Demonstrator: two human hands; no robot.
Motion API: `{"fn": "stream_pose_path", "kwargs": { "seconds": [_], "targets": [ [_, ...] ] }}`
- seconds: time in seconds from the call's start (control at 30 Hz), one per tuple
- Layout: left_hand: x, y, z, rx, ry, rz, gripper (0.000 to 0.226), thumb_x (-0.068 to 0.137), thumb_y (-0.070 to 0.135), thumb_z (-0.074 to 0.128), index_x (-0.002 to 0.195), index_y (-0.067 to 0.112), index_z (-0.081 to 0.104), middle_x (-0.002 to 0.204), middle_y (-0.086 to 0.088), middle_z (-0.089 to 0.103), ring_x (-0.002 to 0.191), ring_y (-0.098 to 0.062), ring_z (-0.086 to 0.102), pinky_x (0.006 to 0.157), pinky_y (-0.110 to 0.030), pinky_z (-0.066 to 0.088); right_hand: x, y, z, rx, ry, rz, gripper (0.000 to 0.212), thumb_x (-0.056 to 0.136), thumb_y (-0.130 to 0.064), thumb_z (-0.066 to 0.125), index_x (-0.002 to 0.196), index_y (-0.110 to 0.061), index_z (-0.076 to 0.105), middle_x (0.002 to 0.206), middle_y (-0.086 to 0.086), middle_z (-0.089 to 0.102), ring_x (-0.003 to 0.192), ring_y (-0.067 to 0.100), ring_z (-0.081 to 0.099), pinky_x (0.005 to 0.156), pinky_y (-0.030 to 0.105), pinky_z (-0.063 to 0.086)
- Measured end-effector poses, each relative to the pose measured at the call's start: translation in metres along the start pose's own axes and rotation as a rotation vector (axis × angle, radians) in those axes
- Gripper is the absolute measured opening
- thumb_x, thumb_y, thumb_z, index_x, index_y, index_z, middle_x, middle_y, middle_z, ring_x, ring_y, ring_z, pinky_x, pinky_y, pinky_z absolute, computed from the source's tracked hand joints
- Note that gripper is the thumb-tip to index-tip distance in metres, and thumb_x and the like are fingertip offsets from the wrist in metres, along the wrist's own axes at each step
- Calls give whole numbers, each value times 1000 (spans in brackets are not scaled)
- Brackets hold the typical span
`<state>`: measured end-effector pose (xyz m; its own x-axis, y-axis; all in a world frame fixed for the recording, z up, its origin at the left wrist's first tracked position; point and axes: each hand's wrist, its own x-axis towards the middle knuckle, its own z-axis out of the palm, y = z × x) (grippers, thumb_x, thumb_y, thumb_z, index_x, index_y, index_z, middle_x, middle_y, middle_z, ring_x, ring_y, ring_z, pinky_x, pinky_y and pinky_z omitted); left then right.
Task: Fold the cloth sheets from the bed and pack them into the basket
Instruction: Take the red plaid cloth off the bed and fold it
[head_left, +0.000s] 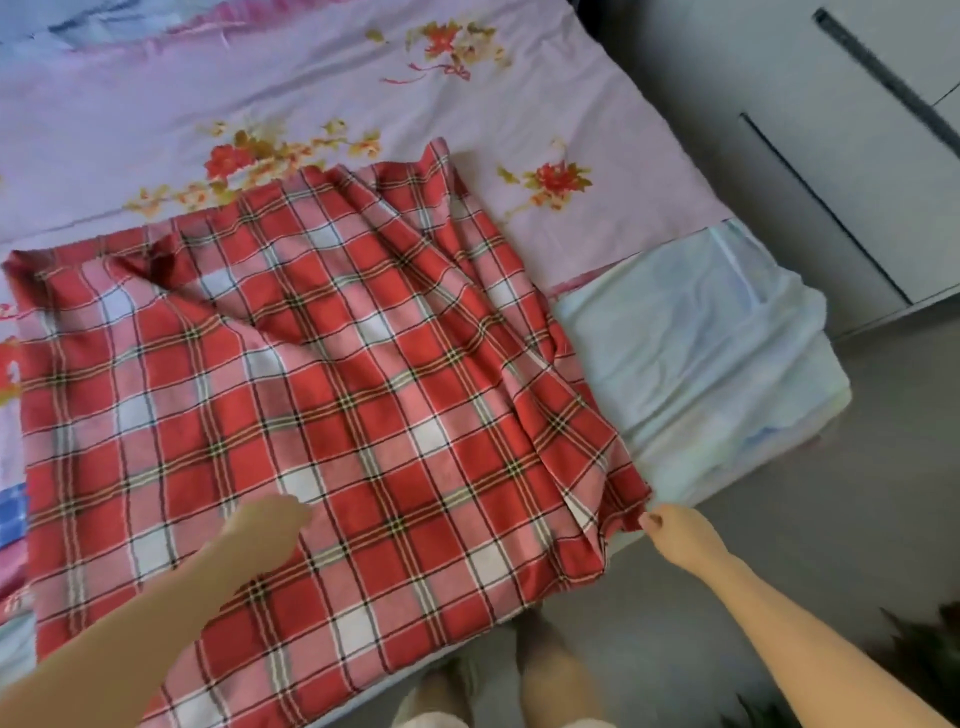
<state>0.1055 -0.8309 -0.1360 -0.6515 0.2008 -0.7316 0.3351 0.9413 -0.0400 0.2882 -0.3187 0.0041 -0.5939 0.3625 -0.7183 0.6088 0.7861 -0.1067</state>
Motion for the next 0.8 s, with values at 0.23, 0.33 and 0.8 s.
{"fn": "stream_pose_path", "kwargs": {
  "seconds": [0.23, 0.33, 0.8],
  "targets": [
    [12, 213, -169, 109, 174, 285, 43, 86, 5, 45, 123, 25, 55, 119, 0, 53, 115, -22, 48, 89, -31, 44, 100, 31, 15, 356, 78, 261, 25, 90, -28, 55, 99, -4, 56, 95, 10, 59, 100, 33, 59, 76, 33, 44],
    [52, 267, -193, -19, 363, 430, 36, 77, -4, 55, 106, 14, 66, 99, -10, 60, 99, -34, 55, 80, -41, 50, 116, 34, 30, 459, 6, 301, 39, 69, -31, 73, 96, -10, 54, 96, 4, 60, 87, 26, 61, 68, 30, 46],
    [175, 442, -255, 777, 301, 738, 32, 85, 28, 50, 116, 32, 59, 117, 9, 62, 114, -18, 54, 93, -31, 33, 114, 146, -3, 750, 217, 131, 36, 73, -11, 79, 52, -27, 55, 41, -13, 49, 46, 0, 47, 49, 15, 30]
  ]
}}
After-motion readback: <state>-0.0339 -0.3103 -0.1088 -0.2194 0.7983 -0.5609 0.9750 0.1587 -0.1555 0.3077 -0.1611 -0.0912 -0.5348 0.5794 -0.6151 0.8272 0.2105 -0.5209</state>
